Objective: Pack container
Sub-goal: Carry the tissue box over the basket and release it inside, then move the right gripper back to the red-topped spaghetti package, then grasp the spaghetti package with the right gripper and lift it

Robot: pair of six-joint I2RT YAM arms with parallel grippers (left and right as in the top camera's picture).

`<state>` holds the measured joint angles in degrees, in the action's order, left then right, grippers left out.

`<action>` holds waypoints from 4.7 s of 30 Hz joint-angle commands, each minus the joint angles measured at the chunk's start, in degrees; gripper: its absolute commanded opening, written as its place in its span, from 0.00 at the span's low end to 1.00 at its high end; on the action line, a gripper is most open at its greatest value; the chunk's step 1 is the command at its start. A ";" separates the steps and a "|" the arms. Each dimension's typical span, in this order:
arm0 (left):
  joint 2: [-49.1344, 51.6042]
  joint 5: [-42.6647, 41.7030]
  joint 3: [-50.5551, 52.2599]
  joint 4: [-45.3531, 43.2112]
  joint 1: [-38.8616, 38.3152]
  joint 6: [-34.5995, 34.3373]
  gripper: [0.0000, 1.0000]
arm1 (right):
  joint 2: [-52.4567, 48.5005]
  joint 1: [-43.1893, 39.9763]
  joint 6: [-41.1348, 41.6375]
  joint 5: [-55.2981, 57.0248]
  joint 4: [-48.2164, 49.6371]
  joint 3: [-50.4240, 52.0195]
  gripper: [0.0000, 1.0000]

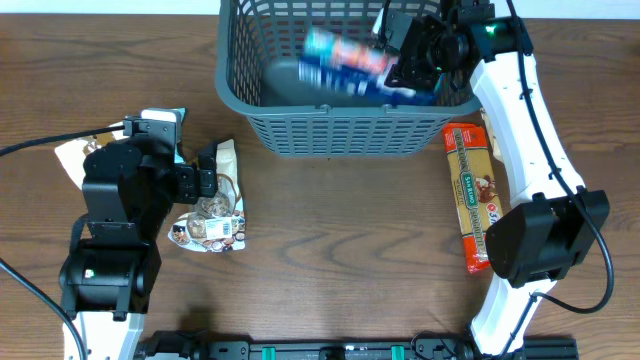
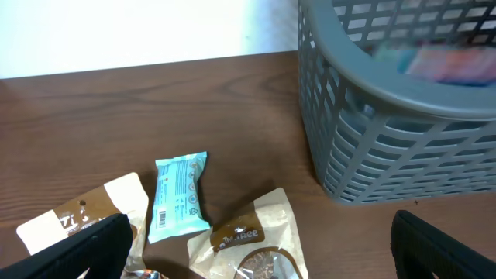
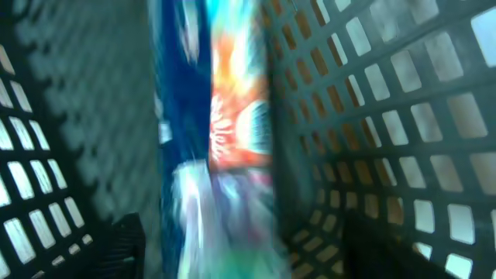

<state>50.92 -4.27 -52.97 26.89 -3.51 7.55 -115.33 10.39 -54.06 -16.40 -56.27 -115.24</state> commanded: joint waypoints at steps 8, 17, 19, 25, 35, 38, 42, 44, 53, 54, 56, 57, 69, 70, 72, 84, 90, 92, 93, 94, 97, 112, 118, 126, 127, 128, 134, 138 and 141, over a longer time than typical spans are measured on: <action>0.04 0.46 -0.83 0.00 -0.17 0.35 0.99 | 2.49 0.57 5.53 -0.07 4.98 -1.01 0.99; 0.04 0.46 -0.83 0.00 -0.17 0.37 0.99 | 11.15 0.04 36.11 1.77 30.95 -1.01 0.99; 0.04 0.46 -0.83 0.00 -0.17 0.37 0.99 | 13.73 -0.72 42.16 3.13 34.71 -1.01 0.99; 0.07 0.46 -0.83 0.00 -0.15 0.39 0.99 | 20.17 -5.62 58.40 14.16 33.44 -1.01 0.99; 0.07 0.46 -0.83 0.00 -0.17 0.37 0.99 | 23.06 -13.14 62.79 32.52 -0.79 -0.96 0.99; 0.07 0.46 -0.83 0.02 -0.17 0.37 0.99 | 23.04 -15.08 62.79 32.52 -11.72 -0.87 0.99; 0.07 0.46 -0.83 0.26 -0.15 0.37 0.99 | 23.04 -17.35 60.30 32.52 -23.54 -0.81 0.99; 0.07 0.46 -0.83 0.74 -0.17 0.35 0.99 | 23.04 -18.40 59.78 32.50 -28.13 -0.42 0.99; 1.14 0.46 -0.83 3.23 -0.17 0.37 0.99 | 23.04 -19.34 56.89 25.11 -36.11 6.71 0.99; 1.25 0.46 -0.83 3.26 -0.17 0.37 0.99 | 23.04 -19.37 56.28 24.83 -35.91 7.85 0.99; 1.44 0.46 -0.83 3.26 -0.17 0.37 0.99 | 23.04 -19.45 55.21 24.98 -34.82 10.34 0.99; 1.49 0.46 -0.83 3.26 -0.15 0.37 0.98 | 23.04 -19.65 54.75 24.96 -33.51 11.69 0.99; 1.51 0.46 -0.83 3.26 -0.15 0.37 0.99 | 22.73 -25.00 46.86 16.90 -17.88 29.16 0.99; 1.51 0.46 -0.83 3.26 -0.15 0.37 0.99 | 22.73 -24.98 45.97 16.52 -16.61 31.17 0.99; 1.51 0.46 -0.83 3.26 -0.15 0.39 0.99 | 22.73 -24.98 43.39 14.36 -14.14 35.01 0.99; 1.51 0.46 -0.83 3.23 -0.15 0.37 0.99 | 22.73 -24.98 29.07 1.46 1.38 47.52 0.99; 1.51 0.46 -0.83 3.23 -0.15 0.37 0.99 | 22.25 -25.00 23.71 1.38 5.49 48.72 0.99; 1.51 0.46 -0.83 3.23 -0.15 0.37 0.99 | 21.64 -25.00 23.98 2.99 6.32 48.72 0.99; 1.51 0.46 -0.83 3.23 -0.15 0.39 0.99 | 21.24 -24.98 24.24 3.93 6.54 48.72 0.99; 1.51 0.46 -0.83 3.23 -0.17 0.37 0.99 | 20.79 -24.98 24.48 4.50 6.62 48.72 0.99; 1.51 0.46 -0.83 3.23 -0.15 0.37 0.99 | 18.91 -24.98 26.05 5.49 6.88 48.72 0.99; 1.49 0.46 -0.83 2.95 -0.17 0.35 0.99 | 7.17 -25.00 33.33 5.60 11.41 48.74 0.99; 1.49 0.46 -0.83 2.95 -0.17 0.35 0.99 | 5.51 -25.00 36.11 5.66 14.38 48.74 0.99; 1.49 0.46 -0.83 2.82 -0.17 0.33 0.99 | 4.68 -25.00 37.03 5.68 16.24 48.94 0.86; 1.49 0.46 -0.83 2.80 -0.17 0.33 0.99 | 4.63 -25.00 37.42 5.68 16.44 48.94 0.78; 1.49 0.44 -0.83 2.82 -0.17 0.33 0.99 | 4.63 -25.00 37.83 5.68 16.57 48.94 0.66; 1.49 0.44 -0.83 2.80 -0.17 0.33 0.99 | 4.63 -25.00 39.17 5.66 16.61 48.94 0.39; 1.49 0.46 -0.83 2.80 -0.17 0.35 0.99 | 4.63 -25.00 40.37 5.66 16.65 48.94 0.15; 1.49 0.46 -0.83 2.78 -0.17 0.35 0.99 | 4.63 -25.00 40.79 5.68 16.65 48.94 0.01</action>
<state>52.36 -4.27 -52.97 29.78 -3.51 7.53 -108.62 -14.57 -14.66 -11.14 -39.90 -67.37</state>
